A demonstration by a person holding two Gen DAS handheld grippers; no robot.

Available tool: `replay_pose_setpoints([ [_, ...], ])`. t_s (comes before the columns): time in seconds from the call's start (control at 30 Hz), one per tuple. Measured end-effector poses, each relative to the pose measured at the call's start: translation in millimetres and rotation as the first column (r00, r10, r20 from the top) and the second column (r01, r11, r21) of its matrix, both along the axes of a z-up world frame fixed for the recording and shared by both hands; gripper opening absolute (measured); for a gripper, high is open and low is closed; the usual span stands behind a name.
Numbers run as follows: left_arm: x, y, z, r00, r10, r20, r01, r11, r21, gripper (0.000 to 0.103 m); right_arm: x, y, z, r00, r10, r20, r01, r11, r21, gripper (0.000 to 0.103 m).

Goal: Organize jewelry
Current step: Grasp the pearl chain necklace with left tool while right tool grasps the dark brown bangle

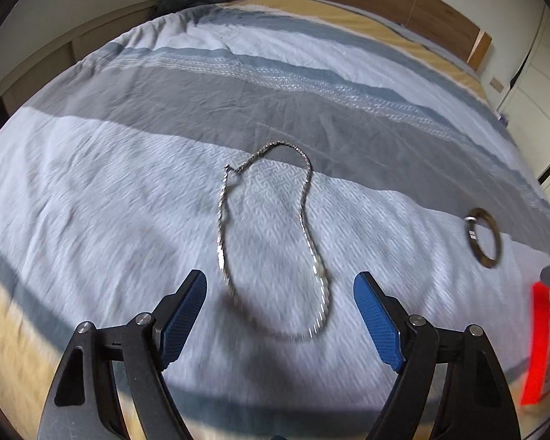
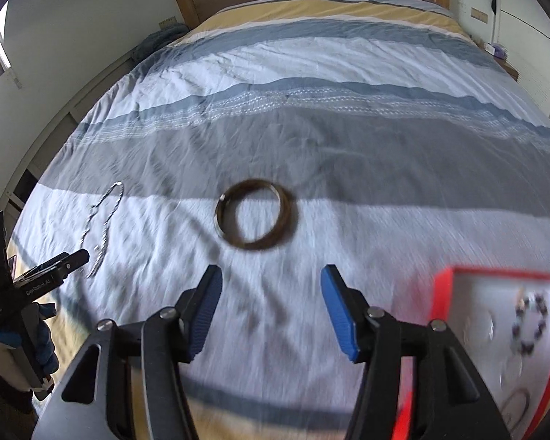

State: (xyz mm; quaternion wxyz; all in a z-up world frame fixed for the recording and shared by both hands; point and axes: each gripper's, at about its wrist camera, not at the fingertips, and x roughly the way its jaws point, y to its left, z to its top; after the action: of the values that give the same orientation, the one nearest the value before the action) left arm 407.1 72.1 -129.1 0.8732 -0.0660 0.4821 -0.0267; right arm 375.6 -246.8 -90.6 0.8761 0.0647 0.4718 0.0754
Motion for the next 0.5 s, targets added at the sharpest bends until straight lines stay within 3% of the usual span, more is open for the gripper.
replay_pose_setpoints([
  [0.23,25.0,-5.2,-15.0,1.000,-0.004,-0.012,0.005,0.999,0.047,0.084,46.6,1.7,-27.2,0.999,-0.012,-0.036,0.012,1.000,-0.004,0.054],
  [0.5,36.8,-6.5,-31.6,1.000,-0.004,-0.023,0.005,0.997,0.079,0.085,71.6,8.3,-53.6,0.997,-0.007,-0.073,0.004,1.000,-0.029,0.054],
])
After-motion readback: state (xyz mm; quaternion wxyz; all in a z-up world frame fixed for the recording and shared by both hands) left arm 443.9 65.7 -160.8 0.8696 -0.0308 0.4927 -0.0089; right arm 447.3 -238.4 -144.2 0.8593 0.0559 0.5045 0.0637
